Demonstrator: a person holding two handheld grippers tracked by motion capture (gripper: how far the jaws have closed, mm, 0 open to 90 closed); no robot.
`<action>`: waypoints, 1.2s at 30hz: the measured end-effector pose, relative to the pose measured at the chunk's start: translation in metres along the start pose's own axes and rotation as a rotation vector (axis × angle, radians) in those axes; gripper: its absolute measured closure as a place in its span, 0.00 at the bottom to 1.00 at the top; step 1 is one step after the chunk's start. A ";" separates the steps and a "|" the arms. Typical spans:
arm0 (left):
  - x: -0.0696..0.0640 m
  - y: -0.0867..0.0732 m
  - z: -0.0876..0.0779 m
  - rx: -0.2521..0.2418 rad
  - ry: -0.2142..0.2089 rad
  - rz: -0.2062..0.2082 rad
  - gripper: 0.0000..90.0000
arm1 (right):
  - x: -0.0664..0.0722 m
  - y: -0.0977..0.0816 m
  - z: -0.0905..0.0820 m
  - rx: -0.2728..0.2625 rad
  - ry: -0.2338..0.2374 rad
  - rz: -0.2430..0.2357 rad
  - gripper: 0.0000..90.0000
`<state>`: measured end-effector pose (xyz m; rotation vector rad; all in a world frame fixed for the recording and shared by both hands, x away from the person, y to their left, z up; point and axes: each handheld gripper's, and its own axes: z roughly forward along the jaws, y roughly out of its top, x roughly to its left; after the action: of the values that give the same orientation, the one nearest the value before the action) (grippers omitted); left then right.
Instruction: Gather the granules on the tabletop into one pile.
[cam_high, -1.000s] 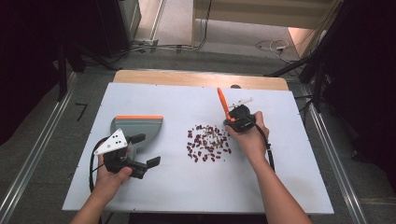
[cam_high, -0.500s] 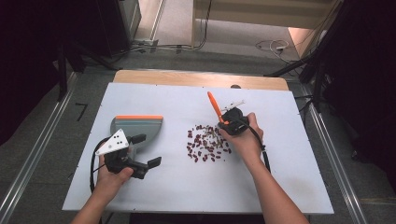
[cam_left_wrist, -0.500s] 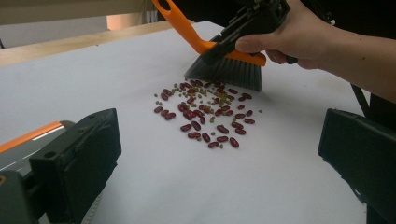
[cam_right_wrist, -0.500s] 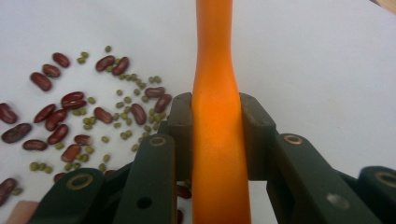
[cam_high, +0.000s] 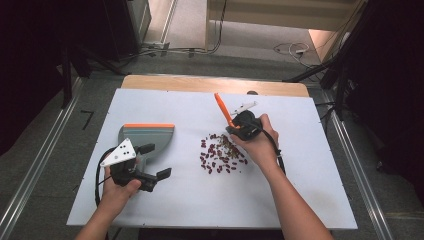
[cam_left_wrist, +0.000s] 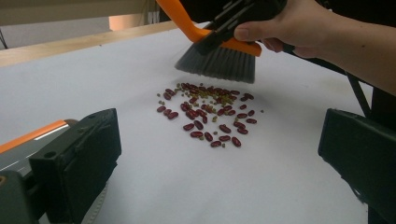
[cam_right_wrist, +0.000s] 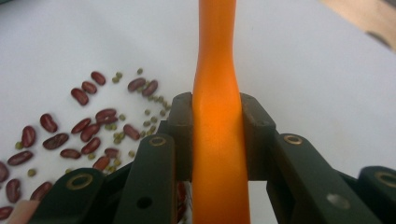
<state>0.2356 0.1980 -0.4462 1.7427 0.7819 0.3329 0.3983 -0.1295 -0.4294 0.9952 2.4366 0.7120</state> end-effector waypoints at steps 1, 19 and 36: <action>0.000 0.000 0.000 -0.001 0.000 0.000 0.00 | 0.000 0.003 0.002 -0.003 -0.010 -0.020 0.76; 0.001 -0.002 0.000 0.006 0.000 -0.002 0.00 | 0.017 0.012 0.030 0.054 0.011 -0.182 0.76; 0.000 -0.002 0.000 0.007 0.003 0.004 0.00 | 0.034 0.008 -0.012 -0.041 0.093 -0.200 0.76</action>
<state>0.2351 0.1981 -0.4481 1.7513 0.7824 0.3356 0.3736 -0.1034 -0.4210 0.7043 2.5448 0.7505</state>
